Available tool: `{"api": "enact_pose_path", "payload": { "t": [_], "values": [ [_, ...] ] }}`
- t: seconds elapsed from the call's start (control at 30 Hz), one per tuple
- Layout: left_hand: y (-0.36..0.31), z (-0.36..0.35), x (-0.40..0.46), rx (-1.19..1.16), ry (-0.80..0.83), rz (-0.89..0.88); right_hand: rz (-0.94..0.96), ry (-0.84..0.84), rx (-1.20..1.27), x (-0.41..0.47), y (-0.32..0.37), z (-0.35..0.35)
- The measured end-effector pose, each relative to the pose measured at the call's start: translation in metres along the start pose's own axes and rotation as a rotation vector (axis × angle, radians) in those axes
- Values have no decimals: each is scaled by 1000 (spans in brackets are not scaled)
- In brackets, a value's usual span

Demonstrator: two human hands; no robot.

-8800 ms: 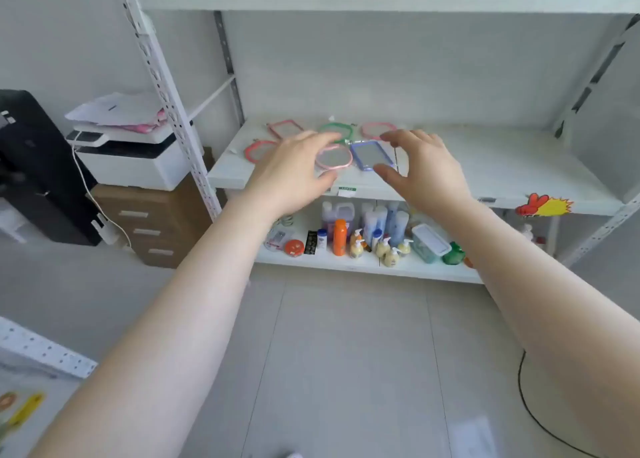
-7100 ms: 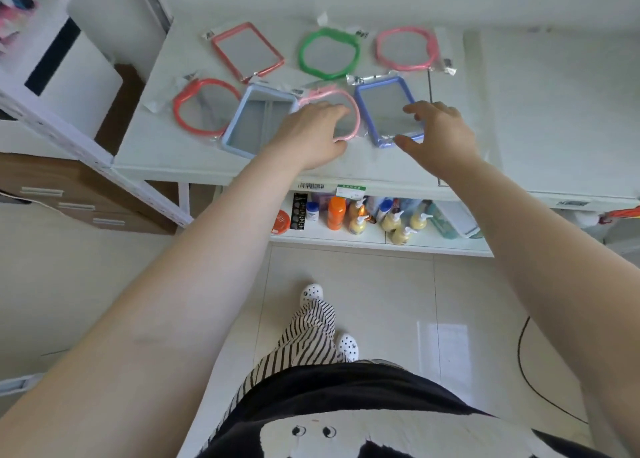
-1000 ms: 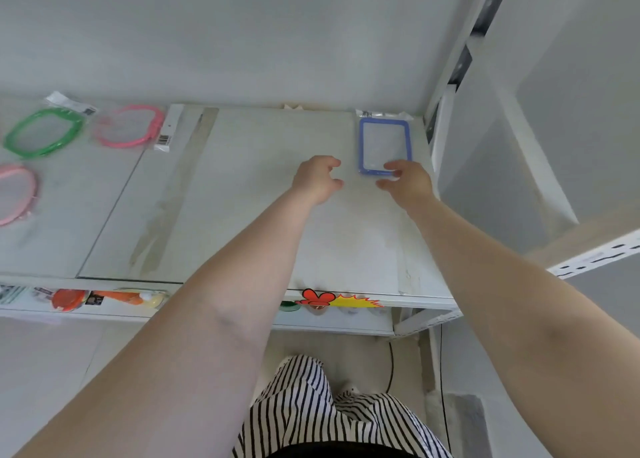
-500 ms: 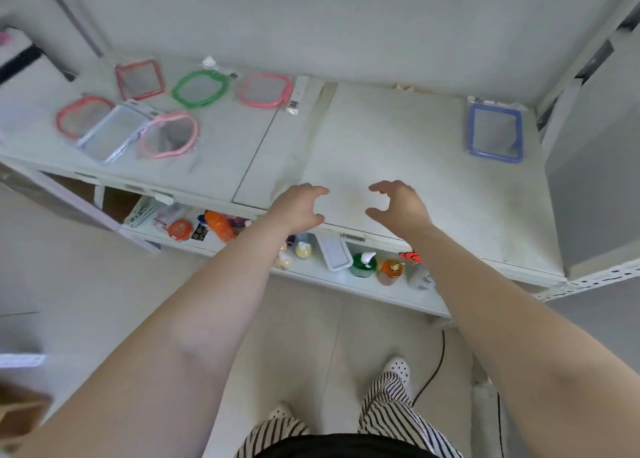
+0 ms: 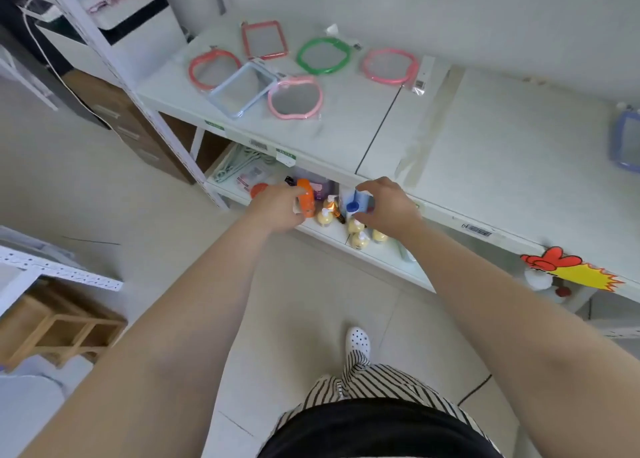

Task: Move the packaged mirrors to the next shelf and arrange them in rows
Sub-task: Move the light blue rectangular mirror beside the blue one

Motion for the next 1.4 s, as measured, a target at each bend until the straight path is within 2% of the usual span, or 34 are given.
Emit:
{"api": "enact_pose_path", "payload": {
  "t": [0.2,0.53,0.97,1.27,1.4],
  "values": [
    [49,35,17,-18,-95,71,98,42,-77,67,53,-14],
    [138,58,66,-77,-104,143,160,97,-97,149,125,-52],
    [266,84,136,20,-75,-81,-84,-94,-20,211,190,-107],
    [305,99,188,120,-63,-171,-201,-165,11,246,216,-114],
    [322,104,224,162,-74,-159,-217,-202,48,275,215,-118]
  ]
}}
Point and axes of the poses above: each hand's wrist, its own x-axis towards the middle knuckle, its own z-axis out of the back of the hand, y = z × x, the point moved 8 cm from there along x, towards the middle knuckle, and after that the axes turned 11 degrees about x, right-handed, at the moved point
